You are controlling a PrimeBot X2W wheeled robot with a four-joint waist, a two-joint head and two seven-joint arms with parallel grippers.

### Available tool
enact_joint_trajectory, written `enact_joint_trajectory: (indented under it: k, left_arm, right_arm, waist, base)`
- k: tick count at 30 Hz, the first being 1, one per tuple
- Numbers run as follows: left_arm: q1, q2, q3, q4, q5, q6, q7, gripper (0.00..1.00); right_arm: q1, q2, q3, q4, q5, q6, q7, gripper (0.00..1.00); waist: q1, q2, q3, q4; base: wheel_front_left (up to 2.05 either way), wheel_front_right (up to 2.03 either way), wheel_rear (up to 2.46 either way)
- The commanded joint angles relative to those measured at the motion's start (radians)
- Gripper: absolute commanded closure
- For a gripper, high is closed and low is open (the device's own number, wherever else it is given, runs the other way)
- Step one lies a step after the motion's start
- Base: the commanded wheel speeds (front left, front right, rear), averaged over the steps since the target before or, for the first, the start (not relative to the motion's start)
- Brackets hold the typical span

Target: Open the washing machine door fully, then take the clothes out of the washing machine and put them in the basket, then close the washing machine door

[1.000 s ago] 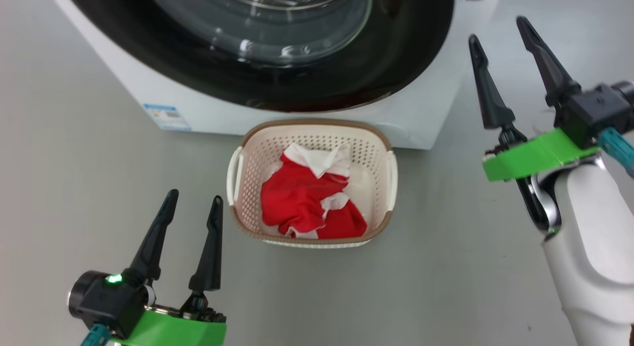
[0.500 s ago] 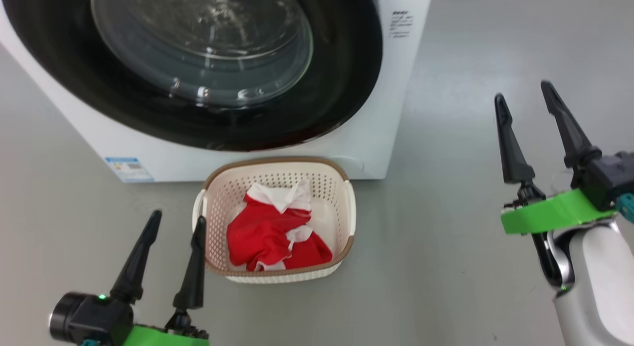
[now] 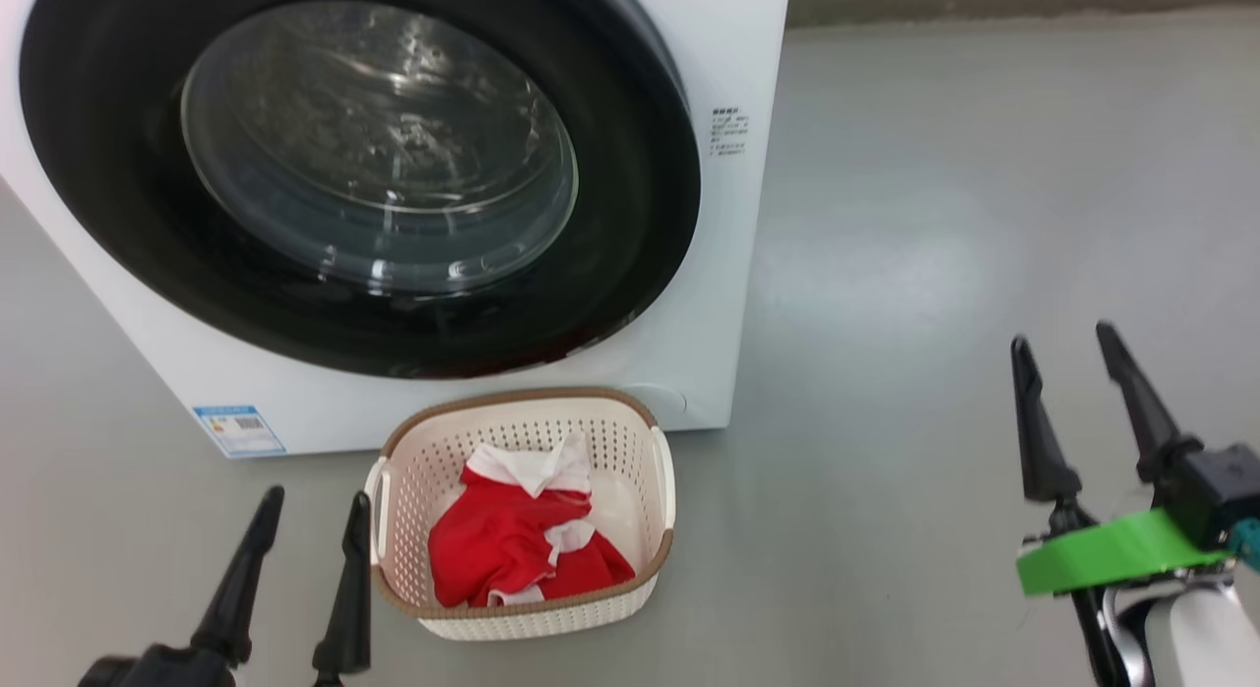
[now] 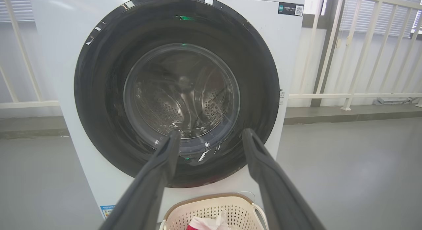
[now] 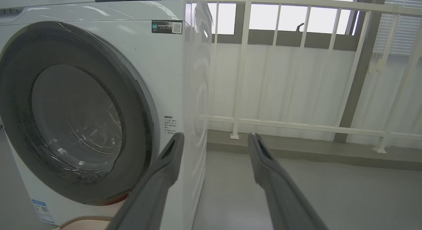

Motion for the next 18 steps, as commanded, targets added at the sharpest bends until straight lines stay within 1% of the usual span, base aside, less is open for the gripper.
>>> enact_joint_trajectory:
  k: [1, 7, 18]
  left_arm:
    - [0.000, 0.014, 0.033, -0.025, 0.019, 0.005, -0.009, 0.00]
    - [0.039, 0.022, 0.041, -0.024, 0.016, -0.002, -0.009, 0.00]
    - [0.068, 0.029, 0.046, -0.034, 0.003, -0.011, -0.009, 0.00]
  right_arm:
    - [0.005, -0.001, 0.023, -0.024, -0.006, -0.003, -0.002, 0.00]
    - [0.067, 0.001, 0.030, -0.031, -0.002, -0.003, -0.002, 0.00]
    - [0.109, 0.002, 0.015, -0.042, 0.018, -0.003, -0.002, 0.00]
  waist:
    - [0.0000, 0.0000, -0.030, -0.010]
    - [0.0000, 0.0000, -0.058, -0.016]
    - [0.0000, 0.0000, -0.074, -0.018]
  base:
    - [0.00, 0.00, 0.00]
    - [0.00, 0.00, 0.00]
    - [0.00, 0.00, 0.00]
